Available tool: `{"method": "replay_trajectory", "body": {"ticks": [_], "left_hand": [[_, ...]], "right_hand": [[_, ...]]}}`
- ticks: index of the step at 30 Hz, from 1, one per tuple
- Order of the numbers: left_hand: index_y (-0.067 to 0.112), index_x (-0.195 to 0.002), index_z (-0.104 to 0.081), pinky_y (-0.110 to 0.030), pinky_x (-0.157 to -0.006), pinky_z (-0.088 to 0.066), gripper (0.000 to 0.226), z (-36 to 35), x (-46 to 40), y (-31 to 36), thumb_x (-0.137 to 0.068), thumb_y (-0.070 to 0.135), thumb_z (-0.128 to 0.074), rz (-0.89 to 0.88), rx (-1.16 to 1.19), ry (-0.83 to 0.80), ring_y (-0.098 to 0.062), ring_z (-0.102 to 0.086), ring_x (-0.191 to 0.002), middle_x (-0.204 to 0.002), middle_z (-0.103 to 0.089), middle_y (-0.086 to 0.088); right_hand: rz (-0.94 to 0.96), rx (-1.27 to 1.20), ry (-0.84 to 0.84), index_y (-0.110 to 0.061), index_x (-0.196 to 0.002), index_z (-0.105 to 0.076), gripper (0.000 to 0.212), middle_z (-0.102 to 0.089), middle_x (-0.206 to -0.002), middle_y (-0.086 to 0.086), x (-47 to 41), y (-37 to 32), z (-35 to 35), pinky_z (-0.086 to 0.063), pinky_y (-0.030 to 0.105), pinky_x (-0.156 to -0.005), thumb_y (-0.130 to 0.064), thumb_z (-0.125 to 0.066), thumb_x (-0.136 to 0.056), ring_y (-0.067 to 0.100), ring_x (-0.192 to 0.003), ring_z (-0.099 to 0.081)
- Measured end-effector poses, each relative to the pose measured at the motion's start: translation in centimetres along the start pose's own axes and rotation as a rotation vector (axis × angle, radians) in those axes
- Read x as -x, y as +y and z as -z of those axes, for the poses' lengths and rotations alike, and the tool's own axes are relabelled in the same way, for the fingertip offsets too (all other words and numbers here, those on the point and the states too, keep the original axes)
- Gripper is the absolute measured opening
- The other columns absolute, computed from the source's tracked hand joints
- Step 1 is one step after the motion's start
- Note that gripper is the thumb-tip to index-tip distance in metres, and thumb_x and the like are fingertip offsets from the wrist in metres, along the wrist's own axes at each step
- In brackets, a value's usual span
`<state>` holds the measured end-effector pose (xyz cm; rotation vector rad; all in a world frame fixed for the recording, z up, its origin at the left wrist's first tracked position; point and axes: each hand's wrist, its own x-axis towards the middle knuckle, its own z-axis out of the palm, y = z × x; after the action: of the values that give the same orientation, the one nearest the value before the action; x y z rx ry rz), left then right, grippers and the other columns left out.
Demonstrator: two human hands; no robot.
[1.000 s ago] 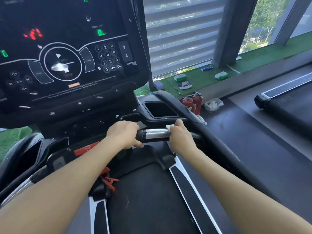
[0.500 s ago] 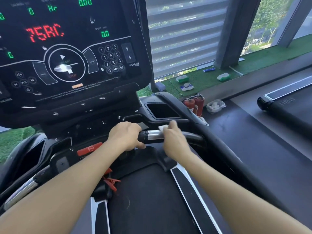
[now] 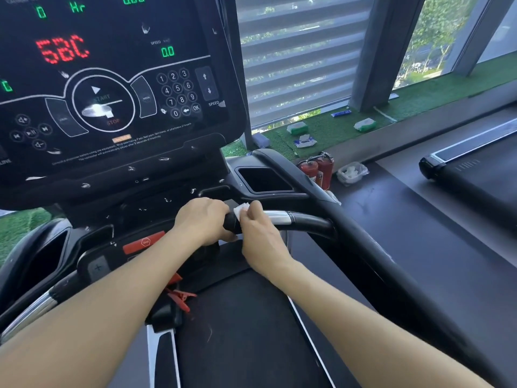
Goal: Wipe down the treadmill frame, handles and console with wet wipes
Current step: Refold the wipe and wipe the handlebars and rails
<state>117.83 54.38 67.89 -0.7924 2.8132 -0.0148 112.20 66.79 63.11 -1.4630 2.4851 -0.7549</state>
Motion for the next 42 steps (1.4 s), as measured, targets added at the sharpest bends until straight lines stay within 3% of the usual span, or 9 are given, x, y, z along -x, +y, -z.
{"method": "replay_trajectory", "body": {"ticks": [5,8,15,19,22,24,29,35,42], "left_hand": [[0.026,-0.077,-0.055,-0.028,-0.058,-0.039,0.033,-0.3,0.0,-0.2,-0.074,0.056,-0.069,-0.020,-0.009,0.012,-0.019,-0.055,-0.080,-0.080,-0.057,0.005],[0.024,-0.078,-0.056,-0.028,-0.057,-0.038,0.035,-0.3,0.0,-0.2,-0.074,0.056,-0.069,-0.031,-0.008,0.022,-0.019,-0.057,-0.081,-0.080,-0.058,0.004],[0.022,-0.082,-0.058,-0.030,-0.061,-0.040,0.018,-0.3,0.2,0.1,-0.082,0.039,-0.062,-0.032,-0.030,0.063,-0.024,-0.060,-0.085,-0.078,-0.056,0.002],[0.022,-0.082,-0.055,-0.030,-0.062,-0.041,0.034,-0.2,0.3,0.0,-0.076,0.052,-0.069,-0.033,-0.021,0.047,-0.022,-0.058,-0.086,-0.086,-0.059,0.000],[0.021,-0.083,-0.054,-0.030,-0.062,-0.039,0.038,-0.2,0.3,0.0,-0.076,0.055,-0.068,-0.031,-0.016,0.035,-0.022,-0.056,-0.087,-0.089,-0.058,0.000],[0.021,-0.083,-0.053,-0.030,-0.062,-0.039,0.037,0.0,0.4,0.1,-0.076,0.054,-0.069,-0.025,-0.008,0.027,-0.023,-0.057,-0.088,-0.091,-0.059,-0.001],[0.020,-0.097,-0.056,-0.030,-0.067,-0.038,0.032,0.6,1.0,0.3,-0.080,0.046,-0.063,-0.081,-0.061,0.046,-0.024,-0.056,-0.101,-0.103,-0.063,-0.003],[0.024,-0.117,-0.058,-0.034,-0.080,-0.045,0.047,1.8,2.3,-2.1,-0.083,0.057,-0.060,-0.009,0.083,0.043,-0.020,-0.046,-0.115,-0.120,-0.052,0.003],[0.024,-0.117,-0.060,-0.041,-0.085,-0.049,0.047,2.0,3.1,-3.4,-0.084,0.057,-0.058,-0.011,0.148,-0.041,-0.022,-0.056,-0.102,-0.116,-0.056,0.002]], "right_hand": [[-0.177,0.099,-0.058,-0.007,-0.122,-0.052,0.036,-0.038,-0.120,0.013,-1.1,5.5,2.5,-0.040,0.032,-0.083,0.003,-0.041,-0.090,0.032,-0.104,-0.050],[-0.337,0.100,-0.132,-0.002,-0.102,-0.058,0.022,-0.042,-0.122,0.014,-2.7,7.0,3.5,-0.043,0.038,-0.095,0.003,-0.041,-0.089,0.034,-0.103,-0.053],[-0.030,-0.058,-0.115,-0.004,-0.105,-0.057,0.018,-0.036,-0.111,0.009,-2.5,-1.9,1.1,-0.043,0.030,-0.081,-0.001,-0.055,-0.087,0.024,-0.083,-0.045],[-0.172,0.065,-0.117,-0.002,-0.120,-0.055,0.034,-0.040,-0.114,0.011,-2.3,3.0,2.6,-0.043,0.035,-0.089,0.005,-0.041,-0.090,0.032,-0.099,-0.052],[-0.331,0.102,-0.099,-0.003,-0.101,-0.057,0.022,-0.040,-0.122,0.016,-2.5,4.9,3.3,-0.042,0.037,-0.095,0.002,-0.038,-0.091,0.037,-0.106,-0.052],[-0.286,0.078,-0.091,-0.010,-0.091,-0.054,0.019,-0.040,-0.121,0.014,-2.9,2.6,3.0,-0.043,0.035,-0.091,0.004,-0.042,-0.088,0.035,-0.104,-0.052],[-0.080,0.002,-0.143,0.001,-0.100,-0.059,0.015,-0.039,-0.112,0.012,-3.0,-1.9,1.7,-0.042,0.034,-0.081,0.001,-0.051,-0.087,0.032,-0.090,-0.052],[-0.285,0.175,-0.101,-0.002,-0.111,-0.061,0.026,-0.048,-0.106,0.013,-3.4,2.5,3.9,-0.033,0.033,-0.095,-0.002,-0.040,-0.095,0.033,-0.117,-0.041],[-0.068,0.082,-0.044,-0.019,-0.118,-0.062,0.032,-0.063,-0.111,0.011,-3.7,-4.0,0.8,-0.034,0.031,-0.073,-0.009,-0.048,-0.091,0.031,-0.107,-0.056]]}}
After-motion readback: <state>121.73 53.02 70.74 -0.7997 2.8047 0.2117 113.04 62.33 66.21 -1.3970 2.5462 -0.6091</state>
